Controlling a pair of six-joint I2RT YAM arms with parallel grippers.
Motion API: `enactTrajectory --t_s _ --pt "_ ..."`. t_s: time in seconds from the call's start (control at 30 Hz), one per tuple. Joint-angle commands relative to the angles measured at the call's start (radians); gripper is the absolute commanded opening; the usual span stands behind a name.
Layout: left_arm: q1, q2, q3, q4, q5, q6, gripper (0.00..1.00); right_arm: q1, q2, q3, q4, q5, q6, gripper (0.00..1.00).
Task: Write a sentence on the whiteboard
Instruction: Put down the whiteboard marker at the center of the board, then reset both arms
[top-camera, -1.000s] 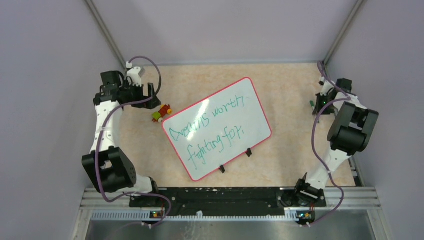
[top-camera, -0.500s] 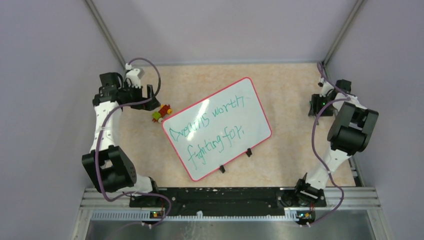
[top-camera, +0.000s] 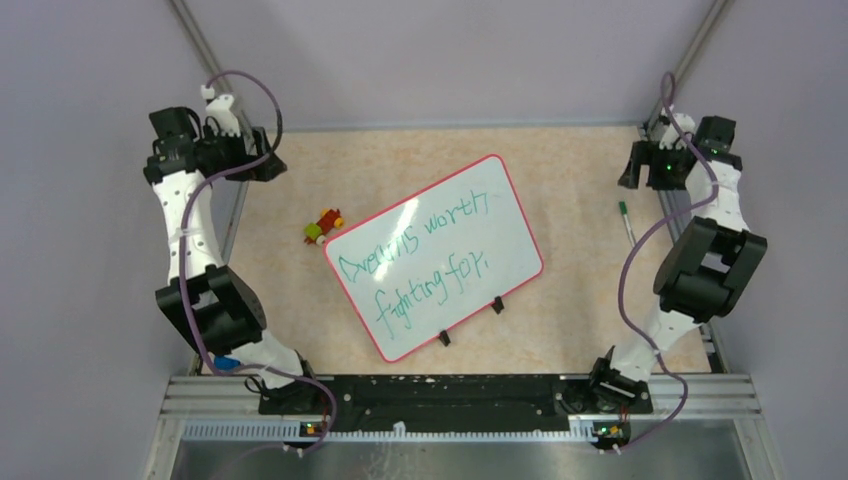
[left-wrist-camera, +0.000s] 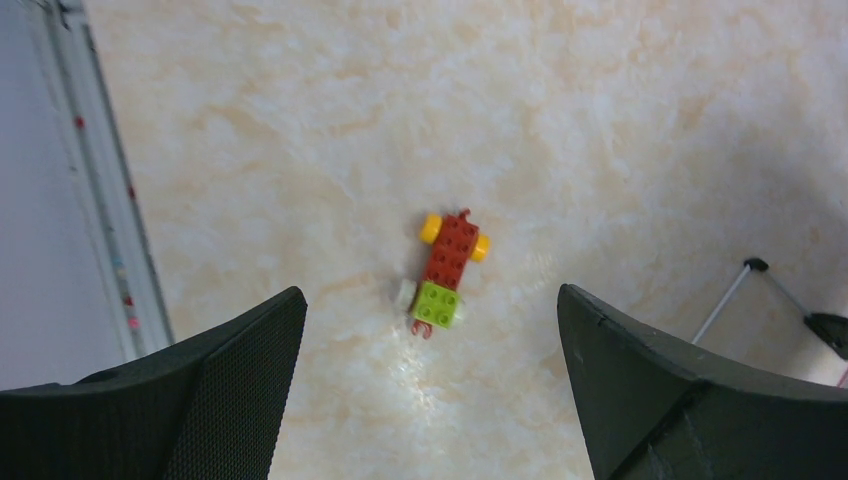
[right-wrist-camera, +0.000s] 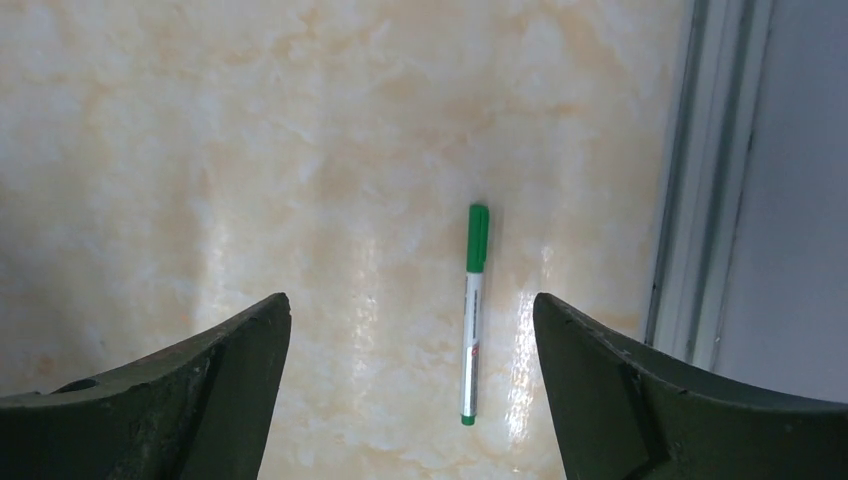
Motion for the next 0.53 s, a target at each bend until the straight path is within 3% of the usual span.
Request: enactTrajectory --t_s 0.0,0.23,0.5 --pt "0.022 0.039 0.142 -0.001 -0.01 -0.039 0.99 0.032 -0.104 0.142 -0.053 -0.11 0.028 0.88" --pt "0.056 0.098 0.226 0.031 -0.059 -0.101 0.99 0.08 -0.172 0.275 -0.105 -0.178 0.056 0.88" --pt "0.087 0.144 0.3 0.028 -0.068 -0.13 0.99 0.102 -0.203 0.291 -0.109 -0.188 0.057 0.88"
